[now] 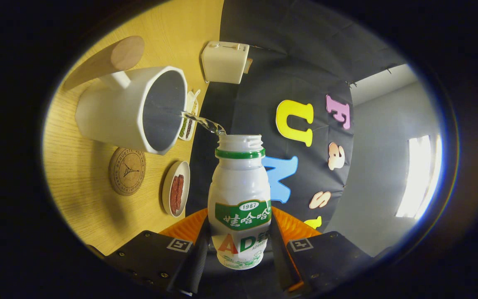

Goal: Take the bottle from table, then pour the juice into the cup, finally place the bottle on the coaster

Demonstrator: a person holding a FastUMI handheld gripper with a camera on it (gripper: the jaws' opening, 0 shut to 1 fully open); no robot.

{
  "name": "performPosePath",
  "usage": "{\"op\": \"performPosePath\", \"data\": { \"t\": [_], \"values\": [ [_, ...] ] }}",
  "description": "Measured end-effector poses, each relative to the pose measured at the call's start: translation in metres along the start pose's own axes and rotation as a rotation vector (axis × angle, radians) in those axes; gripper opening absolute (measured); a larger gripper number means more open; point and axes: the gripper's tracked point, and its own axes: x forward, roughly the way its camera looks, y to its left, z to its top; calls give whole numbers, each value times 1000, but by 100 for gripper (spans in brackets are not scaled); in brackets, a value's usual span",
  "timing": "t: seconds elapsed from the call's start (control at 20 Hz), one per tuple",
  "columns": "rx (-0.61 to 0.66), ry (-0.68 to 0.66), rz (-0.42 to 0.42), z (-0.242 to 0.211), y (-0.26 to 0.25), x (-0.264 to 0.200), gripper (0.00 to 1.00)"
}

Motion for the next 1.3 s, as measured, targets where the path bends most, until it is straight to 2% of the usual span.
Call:
{"op": "performPosePath", "data": {
  "t": [1.3],
  "values": [
    [-63, -11, -6, 0, -4, -1, 70]
  ]
}}
